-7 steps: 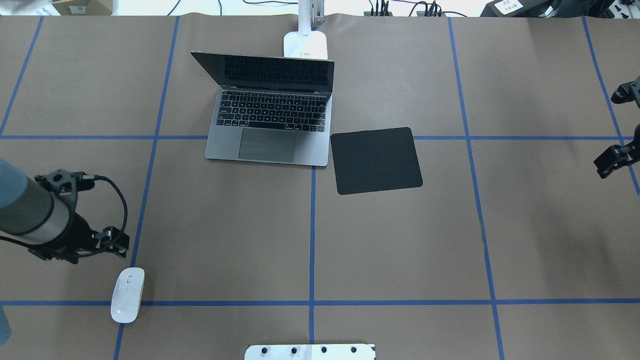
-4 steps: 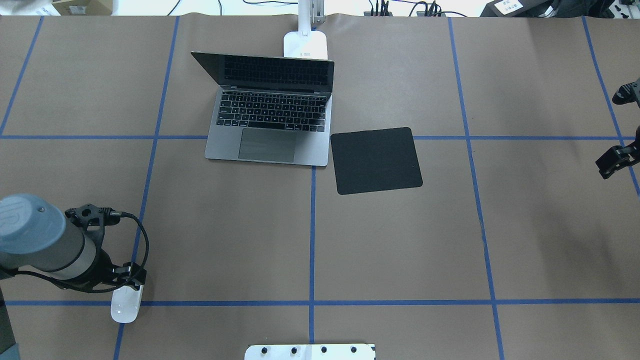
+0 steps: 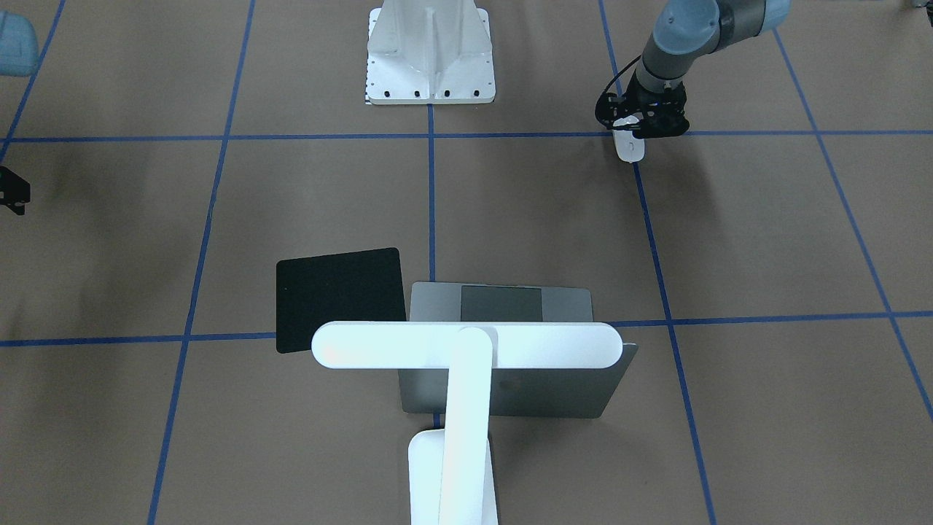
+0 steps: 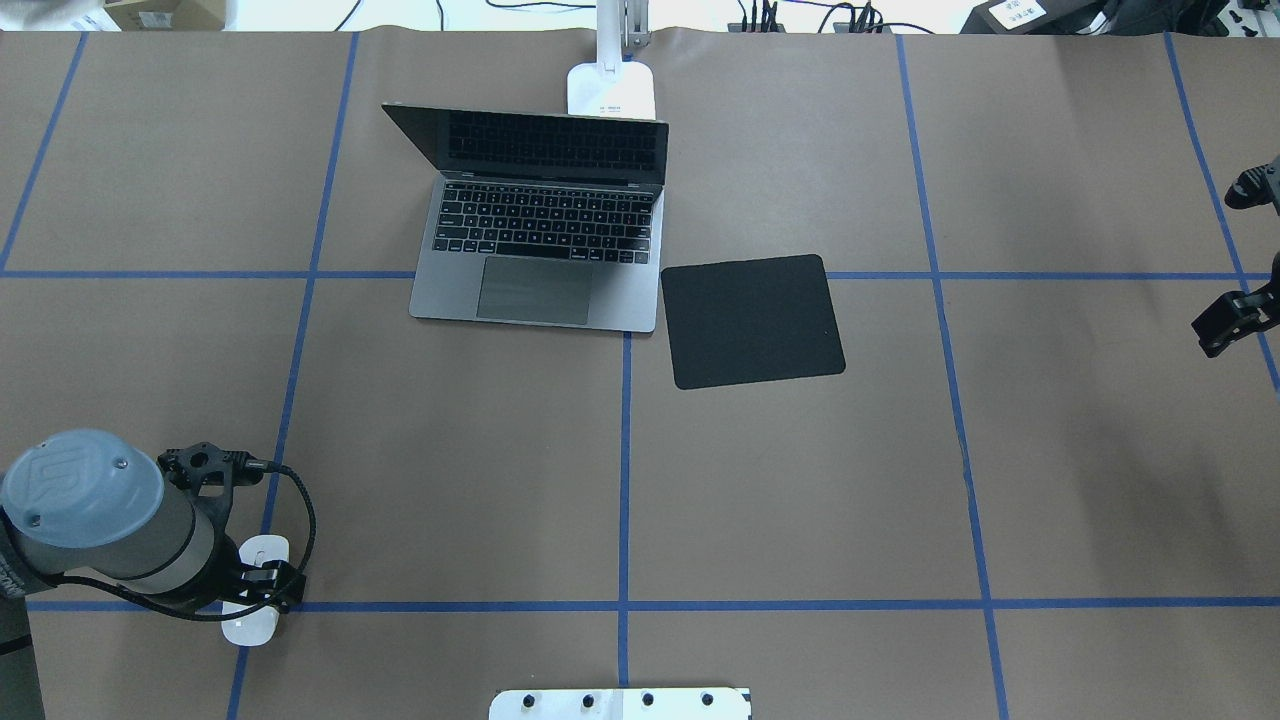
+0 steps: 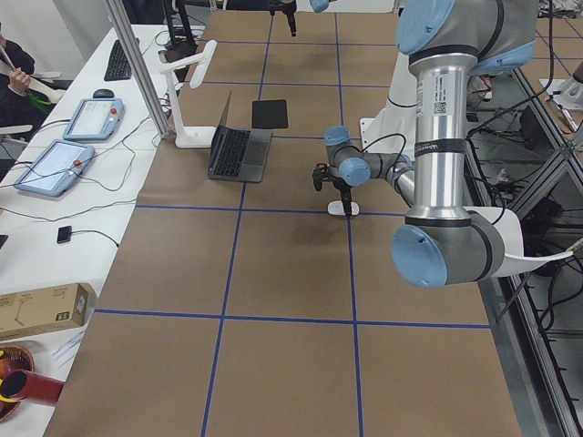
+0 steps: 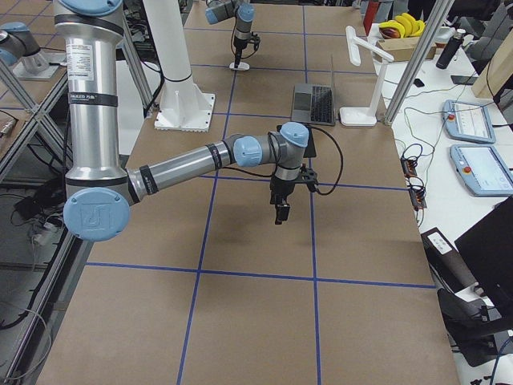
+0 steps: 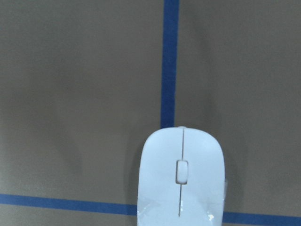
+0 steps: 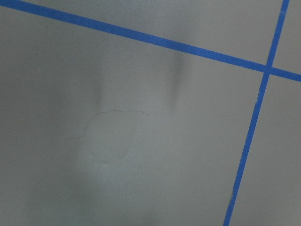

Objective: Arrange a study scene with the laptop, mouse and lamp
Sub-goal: 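Grasp the white mouse with the left gripper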

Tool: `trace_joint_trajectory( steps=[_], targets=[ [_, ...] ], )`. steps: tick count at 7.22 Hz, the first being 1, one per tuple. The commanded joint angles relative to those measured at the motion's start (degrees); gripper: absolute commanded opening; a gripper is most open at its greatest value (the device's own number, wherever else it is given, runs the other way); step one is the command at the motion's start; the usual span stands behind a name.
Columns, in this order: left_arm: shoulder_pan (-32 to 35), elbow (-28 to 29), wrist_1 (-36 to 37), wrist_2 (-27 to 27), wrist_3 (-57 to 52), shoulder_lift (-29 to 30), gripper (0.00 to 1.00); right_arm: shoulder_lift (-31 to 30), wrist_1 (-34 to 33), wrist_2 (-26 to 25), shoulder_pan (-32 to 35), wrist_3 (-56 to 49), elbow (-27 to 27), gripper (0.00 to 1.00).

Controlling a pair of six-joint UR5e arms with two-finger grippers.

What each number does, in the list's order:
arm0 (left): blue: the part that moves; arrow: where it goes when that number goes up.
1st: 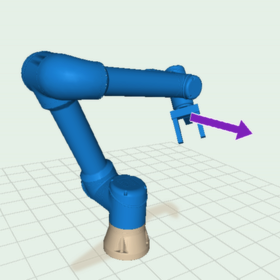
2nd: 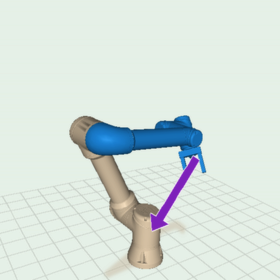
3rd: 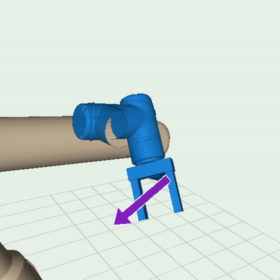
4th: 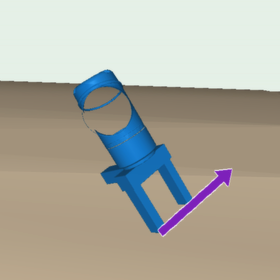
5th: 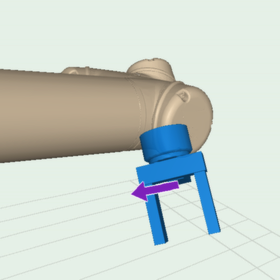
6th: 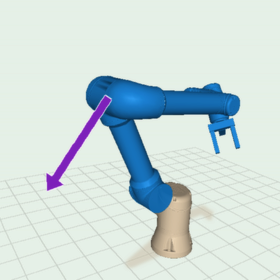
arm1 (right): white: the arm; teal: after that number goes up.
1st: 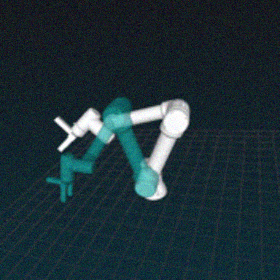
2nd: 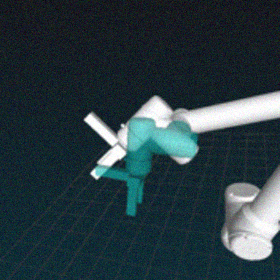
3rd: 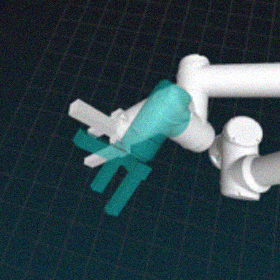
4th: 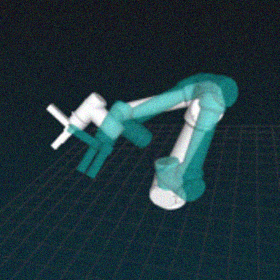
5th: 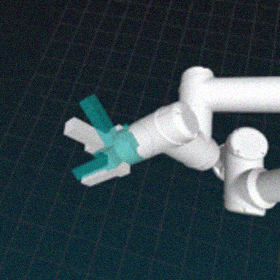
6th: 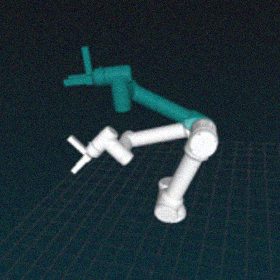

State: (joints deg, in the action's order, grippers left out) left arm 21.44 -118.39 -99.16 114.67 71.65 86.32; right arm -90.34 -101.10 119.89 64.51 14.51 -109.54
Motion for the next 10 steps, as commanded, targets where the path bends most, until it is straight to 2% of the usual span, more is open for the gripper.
trace_joint_trajectory(
  steps=[1,3,4,6,7,8,9,10],
  targets=[
    [-0.3,2.4,-3.1,-0.7,-0.5,0.2,1.00,0.1,-0.2,0.0,0.0,0.0,-0.1,1.00],
    [-0.3,3.9,-4.9,-0.8,-0.5,0.3,0.99,0.2,-0.2,0.1,0.1,-0.1,-0.2,1.00],
    [-0.3,3.9,-5.1,-0.8,-0.5,0.4,0.84,0.3,-0.2,0.1,0.2,-0.1,-0.2,1.00],
    [-0.3,3.7,-5.1,-0.7,-0.5,0.4,0.48,0.4,-0.2,0.2,0.4,-0.1,-0.2,1.00],
    [-0.3,3.6,-5.1,-0.6,-0.5,0.4,0.35,0.4,-0.3,0.2,0.5,-0.1,-0.2,1.00],
    [-0.3,3.3,-5.0,-0.2,-0.6,0.4,0.27,0.5,-0.3,0.3,0.6,-0.2,-0.2,1.00],
    [0.2,2.8,-4.8,0.2,-1.3,0.4,0.25,0.6,-0.3,0.5,0.6,-0.2,-0.2,1.00],
    [1.5,1.6,-4.4,0.3,-2.6,0.3,0.18,0.7,-0.4,0.7,0.9,-0.2,-0.2,1.00]
  ],
)
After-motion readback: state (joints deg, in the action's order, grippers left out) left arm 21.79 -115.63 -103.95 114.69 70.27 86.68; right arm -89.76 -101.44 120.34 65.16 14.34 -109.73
